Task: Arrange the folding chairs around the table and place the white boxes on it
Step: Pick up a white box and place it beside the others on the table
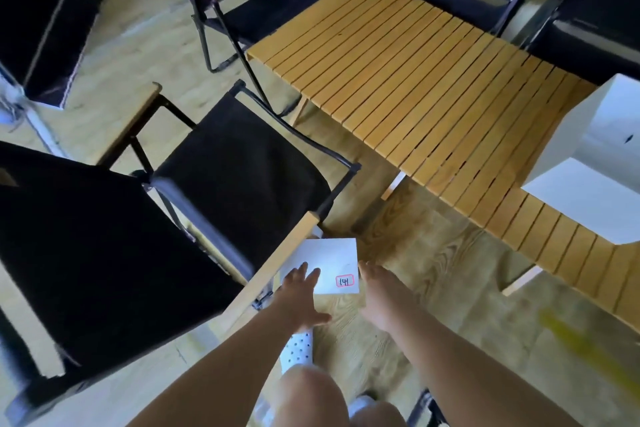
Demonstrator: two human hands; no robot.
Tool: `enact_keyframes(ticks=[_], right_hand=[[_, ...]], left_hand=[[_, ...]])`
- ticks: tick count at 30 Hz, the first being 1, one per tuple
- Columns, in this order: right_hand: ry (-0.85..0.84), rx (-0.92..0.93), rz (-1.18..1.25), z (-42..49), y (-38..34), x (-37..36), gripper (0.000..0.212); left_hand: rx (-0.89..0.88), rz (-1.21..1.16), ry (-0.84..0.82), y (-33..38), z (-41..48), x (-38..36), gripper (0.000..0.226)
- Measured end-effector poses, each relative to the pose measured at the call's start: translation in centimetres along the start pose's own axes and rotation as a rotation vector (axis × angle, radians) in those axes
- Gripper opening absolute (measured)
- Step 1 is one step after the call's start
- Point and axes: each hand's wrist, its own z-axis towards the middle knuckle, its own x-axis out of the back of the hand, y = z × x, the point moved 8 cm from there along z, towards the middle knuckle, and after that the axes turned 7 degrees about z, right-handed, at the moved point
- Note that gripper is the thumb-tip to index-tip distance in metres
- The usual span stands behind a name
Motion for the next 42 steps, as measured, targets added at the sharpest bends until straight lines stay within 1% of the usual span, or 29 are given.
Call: enact_keyframes(ticks=[5,7,9,12,15,19,22,24,27,30,33,39,42], right_hand=[[0.007,0.039,-0.041,4.0,1.6,-2.5,0.092],[0.003,0.050,-0.056,5.8,2.3,-3.7,0.100],[-0.005,0.066,-0.073,7.8,2.9,-4.8,0.108],[-0.005,0.093,-0.131,11.0,3.7,-6.2,0.120],[0.012,0.126,-0.192,13.4,4.0,-7.2,0.131],[-0.017,0.215,-0.289,15.4,3.2,-8.8,0.145],[0.053,0.266,-0.380,16.0,2.9,-9.5,0.155],[0.067,0.267,-0.368,16.3,3.3,-10.5,0.156],[0.059,0.260,-0.375,16.2,3.9,-11.8,0.149],[0.095,0.274,-0.414,16.1,3.7,-12.2,0.143],[0.094,0.284,-0.462,16.0,3.7,-12.8,0.142],[0.097,0.268,-0.473,15.5,3.6,-13.6,0.146],[0.113,0.287,-0.476,15.6,3.6,-13.3,0.141]], left_hand=[[0.023,0.053,0.033,-0.5,4.6,-1.7,0.112],[0.034,0.091,0.044,-0.7,6.8,-2.4,0.121],[0.039,0.166,0.039,-1.0,9.3,-3.1,0.130],[0.023,0.313,0.047,-1.5,12.6,-3.8,0.136],[0.014,0.317,0.084,-2.1,14.5,-4.4,0.143],[0.003,0.321,0.129,-3.0,15.3,-5.3,0.147],[-0.001,0.359,0.164,-3.2,15.7,-5.4,0.145],[0.016,0.377,0.198,-3.1,16.0,-5.7,0.142],[0.064,0.394,0.228,-2.8,16.5,-6.2,0.136],[0.078,0.399,0.252,-2.8,16.8,-5.9,0.129],[0.083,0.385,0.256,-2.8,16.6,-5.9,0.126],[0.113,0.285,0.191,-3.7,15.4,-7.4,0.135],[0.093,0.326,0.157,-3.6,15.0,-8.0,0.147]])
